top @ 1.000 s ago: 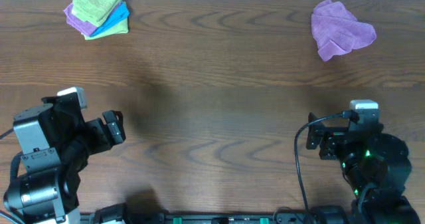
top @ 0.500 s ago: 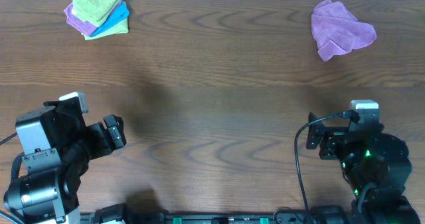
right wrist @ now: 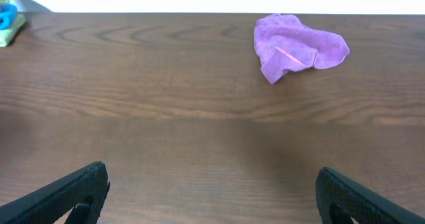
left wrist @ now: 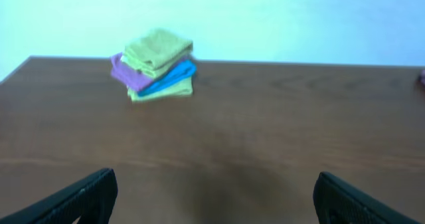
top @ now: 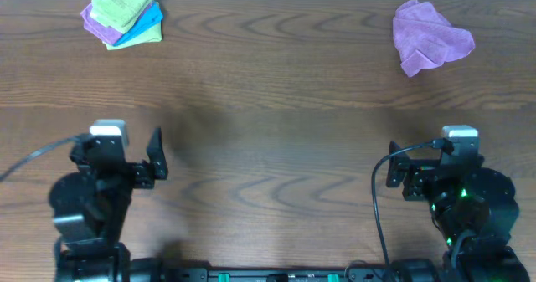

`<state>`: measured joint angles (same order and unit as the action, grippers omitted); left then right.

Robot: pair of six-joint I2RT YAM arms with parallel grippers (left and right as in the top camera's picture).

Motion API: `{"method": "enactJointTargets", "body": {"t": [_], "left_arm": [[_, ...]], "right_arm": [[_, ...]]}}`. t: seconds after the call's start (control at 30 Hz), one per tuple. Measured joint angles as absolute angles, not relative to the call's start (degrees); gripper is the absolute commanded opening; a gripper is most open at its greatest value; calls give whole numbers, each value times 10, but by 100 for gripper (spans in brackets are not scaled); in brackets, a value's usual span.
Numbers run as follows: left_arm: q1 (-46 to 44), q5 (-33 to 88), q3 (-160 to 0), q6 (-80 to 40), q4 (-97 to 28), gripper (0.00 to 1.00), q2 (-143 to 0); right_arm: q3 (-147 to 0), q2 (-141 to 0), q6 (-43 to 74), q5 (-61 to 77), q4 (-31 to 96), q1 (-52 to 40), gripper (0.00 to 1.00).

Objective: Fold the cloth

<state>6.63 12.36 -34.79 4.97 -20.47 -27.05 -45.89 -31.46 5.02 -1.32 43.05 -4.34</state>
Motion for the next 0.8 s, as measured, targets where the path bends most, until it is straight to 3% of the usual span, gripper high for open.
{"method": "enactJointTargets", "body": {"t": [0.27,0.8], "left_arm": [[66,120,-180,54,-126,95,-149],[66,104,-73,44,-121,95,-41]], "right_arm": [[-459,-315,50,-13,430,-43,99],[-459,-315,50,-13,430,-43,99]]}}
